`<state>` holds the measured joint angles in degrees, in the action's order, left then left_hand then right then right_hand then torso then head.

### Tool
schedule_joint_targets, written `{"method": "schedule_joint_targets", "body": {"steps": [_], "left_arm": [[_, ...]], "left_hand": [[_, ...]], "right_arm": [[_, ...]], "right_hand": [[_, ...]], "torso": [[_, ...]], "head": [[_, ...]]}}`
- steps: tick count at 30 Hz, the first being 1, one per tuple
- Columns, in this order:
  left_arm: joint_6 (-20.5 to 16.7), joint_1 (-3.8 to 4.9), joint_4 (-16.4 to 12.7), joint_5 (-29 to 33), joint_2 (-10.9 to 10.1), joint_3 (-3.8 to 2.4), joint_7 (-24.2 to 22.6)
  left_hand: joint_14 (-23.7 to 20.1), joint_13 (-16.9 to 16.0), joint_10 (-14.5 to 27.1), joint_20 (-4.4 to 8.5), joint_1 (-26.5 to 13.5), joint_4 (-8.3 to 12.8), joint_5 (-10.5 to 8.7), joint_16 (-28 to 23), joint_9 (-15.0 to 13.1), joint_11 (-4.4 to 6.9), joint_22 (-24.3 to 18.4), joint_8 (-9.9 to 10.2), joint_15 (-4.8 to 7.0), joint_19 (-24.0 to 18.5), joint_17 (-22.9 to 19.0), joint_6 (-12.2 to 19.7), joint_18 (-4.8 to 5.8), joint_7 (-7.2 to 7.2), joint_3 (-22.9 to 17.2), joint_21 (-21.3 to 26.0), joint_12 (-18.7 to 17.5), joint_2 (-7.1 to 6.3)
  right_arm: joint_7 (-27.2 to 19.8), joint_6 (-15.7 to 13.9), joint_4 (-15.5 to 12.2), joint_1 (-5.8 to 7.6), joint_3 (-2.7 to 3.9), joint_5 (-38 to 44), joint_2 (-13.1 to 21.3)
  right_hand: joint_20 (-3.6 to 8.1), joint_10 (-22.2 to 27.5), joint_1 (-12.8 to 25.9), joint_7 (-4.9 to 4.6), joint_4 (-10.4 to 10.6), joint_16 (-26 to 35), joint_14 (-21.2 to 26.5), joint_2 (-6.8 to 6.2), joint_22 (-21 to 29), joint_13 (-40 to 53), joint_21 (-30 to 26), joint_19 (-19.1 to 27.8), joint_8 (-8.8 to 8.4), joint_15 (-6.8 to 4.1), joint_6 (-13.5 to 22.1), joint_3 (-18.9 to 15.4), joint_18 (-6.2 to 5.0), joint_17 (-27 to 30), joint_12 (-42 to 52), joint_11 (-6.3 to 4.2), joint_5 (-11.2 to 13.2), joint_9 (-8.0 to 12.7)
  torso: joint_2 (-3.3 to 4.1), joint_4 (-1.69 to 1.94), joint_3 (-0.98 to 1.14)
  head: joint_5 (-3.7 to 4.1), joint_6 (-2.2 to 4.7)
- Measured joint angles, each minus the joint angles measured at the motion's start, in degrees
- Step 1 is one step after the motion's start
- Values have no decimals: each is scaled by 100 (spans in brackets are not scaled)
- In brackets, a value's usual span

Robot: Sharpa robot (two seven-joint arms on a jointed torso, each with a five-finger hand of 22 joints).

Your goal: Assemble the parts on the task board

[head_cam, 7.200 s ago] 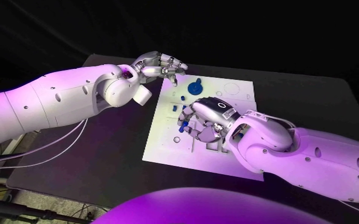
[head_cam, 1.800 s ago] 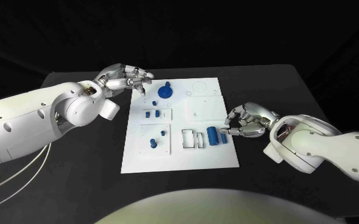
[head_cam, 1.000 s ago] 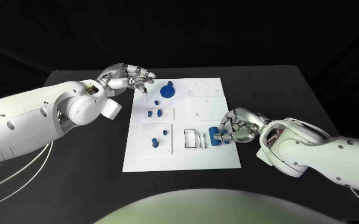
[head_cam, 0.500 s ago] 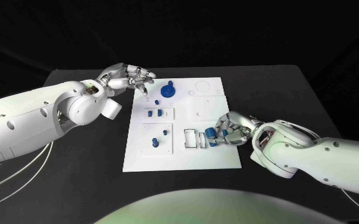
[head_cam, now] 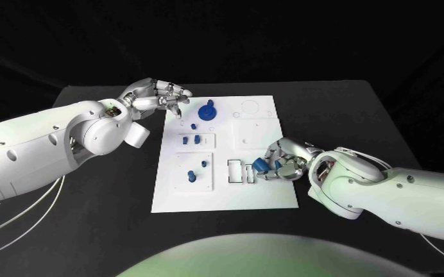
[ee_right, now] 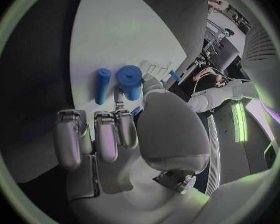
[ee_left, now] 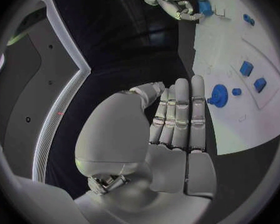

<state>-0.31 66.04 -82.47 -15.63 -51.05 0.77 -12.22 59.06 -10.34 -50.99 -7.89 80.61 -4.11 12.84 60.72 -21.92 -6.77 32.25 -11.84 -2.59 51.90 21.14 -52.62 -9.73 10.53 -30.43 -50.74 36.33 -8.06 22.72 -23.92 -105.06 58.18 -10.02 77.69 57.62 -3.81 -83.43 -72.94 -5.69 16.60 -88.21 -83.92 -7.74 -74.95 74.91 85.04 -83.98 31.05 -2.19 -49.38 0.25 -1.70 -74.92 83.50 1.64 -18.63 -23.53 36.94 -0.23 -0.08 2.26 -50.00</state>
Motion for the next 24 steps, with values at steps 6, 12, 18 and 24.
{"method": "schedule_joint_targets", "body": {"steps": [6, 12, 18, 24], "left_arm": [[1, 0, 0, -1, -1, 0, 1], [2, 0, 1, -3, -1, 0, 3], [2, 0, 4, -3, 4, 0, 4], [2, 0, 8, -3, 9, 0, 5]], "left_hand": [[0, 0, 0, 0, 0, -17, 0, 0, -7, 0, 0, 0, 0, 0, 7, 0, 0, 0, -17, 0, 0, 0], [0, 0, 0, 0, 0, -17, 0, 0, -7, 0, 0, 0, 0, 0, 6, 0, 0, 0, -17, 0, 0, 0], [0, 0, 0, 0, -23, -17, 0, 0, -7, 0, 0, 0, 0, 0, 6, 0, 0, 0, -17, 0, 0, 23], [0, 0, 0, 0, -23, -17, 0, 0, -9, 0, 0, 0, 0, 0, 7, 0, 0, 0, -17, 0, 0, 23]], "right_arm": [[27, -36, -25, -1, 3, 22, 1], [-2, -230, -53, -21, -19, -95, 20], [-158, -606, -149, -36, -29, -295, 120], [-322, -847, -257, 40, -8, -472, 160]], "right_hand": [[58, -32, -160, 20, 4, -23, 0, 97, 0, 0, 34, -1, -32, -62, -156, 136, -1, 0, -21, -54, 2, 80], [113, -67, -247, -45, 9, -23, 5, 163, 1, 0, 91, 1, -28, -114, -222, 315, -1, 0, -21, -129, -13, 114], [198, -61, -268, -78, -8, -67, -10, 184, 2, -1, 311, -4, -28, -216, -250, 569, 91, 1, 67, -247, -13, 123], [198, -61, -268, -80, 2, -67, -10, 184, 2, 4, 314, -3, -29, -216, -249, 638, 91, 1, 67, -246, -11, 123]], "torso": [[4, 4, -2], [9, 8, -3], [11, 15, -4], [10, 14, -10]], "head": [[11, 0], [24, 0], [35, 0], [41, 0]]}}
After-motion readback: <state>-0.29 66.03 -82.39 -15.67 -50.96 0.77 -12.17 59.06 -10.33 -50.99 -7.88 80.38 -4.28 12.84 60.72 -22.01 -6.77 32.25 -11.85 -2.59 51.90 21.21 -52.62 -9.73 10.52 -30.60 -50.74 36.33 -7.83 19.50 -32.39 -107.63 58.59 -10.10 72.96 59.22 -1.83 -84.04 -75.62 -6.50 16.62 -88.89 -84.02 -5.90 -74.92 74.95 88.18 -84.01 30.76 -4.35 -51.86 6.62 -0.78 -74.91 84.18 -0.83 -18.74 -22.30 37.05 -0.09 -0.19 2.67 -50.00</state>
